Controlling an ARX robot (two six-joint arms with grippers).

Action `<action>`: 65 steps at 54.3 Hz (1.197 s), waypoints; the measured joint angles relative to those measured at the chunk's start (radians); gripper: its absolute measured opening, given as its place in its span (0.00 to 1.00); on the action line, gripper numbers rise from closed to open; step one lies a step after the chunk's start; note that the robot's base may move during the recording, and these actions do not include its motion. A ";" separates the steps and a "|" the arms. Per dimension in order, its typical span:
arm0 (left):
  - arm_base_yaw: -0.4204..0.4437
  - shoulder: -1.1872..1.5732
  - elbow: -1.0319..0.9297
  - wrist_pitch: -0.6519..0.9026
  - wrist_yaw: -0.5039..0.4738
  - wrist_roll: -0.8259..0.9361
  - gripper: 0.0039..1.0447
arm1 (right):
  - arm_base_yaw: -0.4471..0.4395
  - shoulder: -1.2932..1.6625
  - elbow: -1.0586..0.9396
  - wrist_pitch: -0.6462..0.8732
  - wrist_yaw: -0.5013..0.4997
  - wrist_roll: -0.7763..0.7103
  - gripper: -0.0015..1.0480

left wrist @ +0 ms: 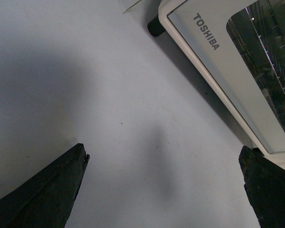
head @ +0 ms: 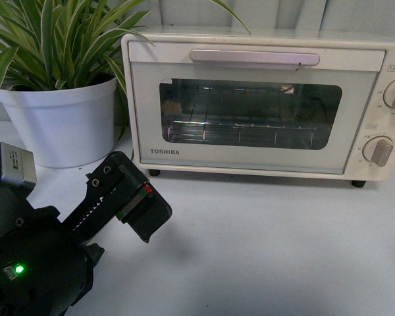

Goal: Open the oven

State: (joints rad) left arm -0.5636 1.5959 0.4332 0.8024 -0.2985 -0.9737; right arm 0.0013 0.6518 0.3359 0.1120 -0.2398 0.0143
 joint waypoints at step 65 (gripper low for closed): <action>0.015 0.048 0.109 -0.075 0.048 -0.106 0.94 | 0.312 0.903 0.871 -0.229 0.299 0.341 0.91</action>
State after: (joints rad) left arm -0.5488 1.6440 0.5426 0.7273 -0.2501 -1.0801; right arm 0.3138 1.5543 1.2068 -0.1173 0.0597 0.3553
